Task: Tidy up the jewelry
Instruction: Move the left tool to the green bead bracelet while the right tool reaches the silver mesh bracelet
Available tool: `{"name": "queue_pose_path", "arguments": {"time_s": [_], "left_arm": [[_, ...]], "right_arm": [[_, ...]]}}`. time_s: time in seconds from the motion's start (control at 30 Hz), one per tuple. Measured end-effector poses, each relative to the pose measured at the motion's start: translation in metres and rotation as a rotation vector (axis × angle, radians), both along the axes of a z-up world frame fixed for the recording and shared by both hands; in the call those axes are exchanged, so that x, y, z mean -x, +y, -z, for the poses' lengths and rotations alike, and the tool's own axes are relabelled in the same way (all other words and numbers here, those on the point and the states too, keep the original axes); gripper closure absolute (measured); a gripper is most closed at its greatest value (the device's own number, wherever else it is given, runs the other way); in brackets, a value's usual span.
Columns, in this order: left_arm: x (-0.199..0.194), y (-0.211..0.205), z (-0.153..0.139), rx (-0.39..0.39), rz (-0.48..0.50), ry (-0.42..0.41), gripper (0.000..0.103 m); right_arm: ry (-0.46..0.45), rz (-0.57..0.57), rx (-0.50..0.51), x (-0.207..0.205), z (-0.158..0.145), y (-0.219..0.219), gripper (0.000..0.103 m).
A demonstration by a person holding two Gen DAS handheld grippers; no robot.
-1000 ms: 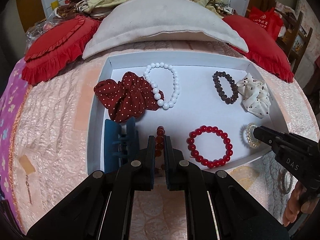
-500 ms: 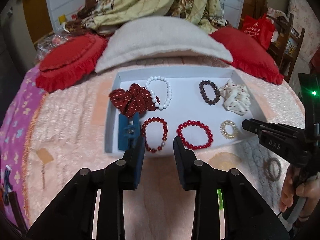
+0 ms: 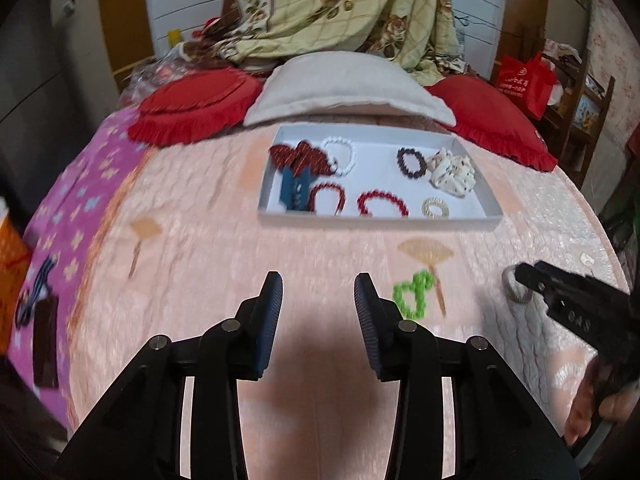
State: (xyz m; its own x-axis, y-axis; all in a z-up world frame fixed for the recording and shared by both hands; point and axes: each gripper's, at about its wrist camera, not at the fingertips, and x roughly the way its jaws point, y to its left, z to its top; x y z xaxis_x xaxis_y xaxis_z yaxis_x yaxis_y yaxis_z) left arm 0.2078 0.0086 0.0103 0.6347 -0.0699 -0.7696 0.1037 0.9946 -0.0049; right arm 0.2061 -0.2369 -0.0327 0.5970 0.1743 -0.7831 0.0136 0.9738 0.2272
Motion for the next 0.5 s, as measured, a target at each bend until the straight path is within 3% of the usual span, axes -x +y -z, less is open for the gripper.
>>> {"name": "queue_pose_path", "arguments": {"time_s": [0.2,0.5], "left_arm": [[0.028,0.009,0.004,-0.027,-0.051,0.005,0.066],[0.054,0.019,-0.001,-0.036,-0.070,-0.011,0.066]], "right_arm": [[0.027,0.024,-0.032,0.036,0.008,-0.001,0.069],[0.014,0.019,0.002,0.063,0.006,0.009,0.068]]}}
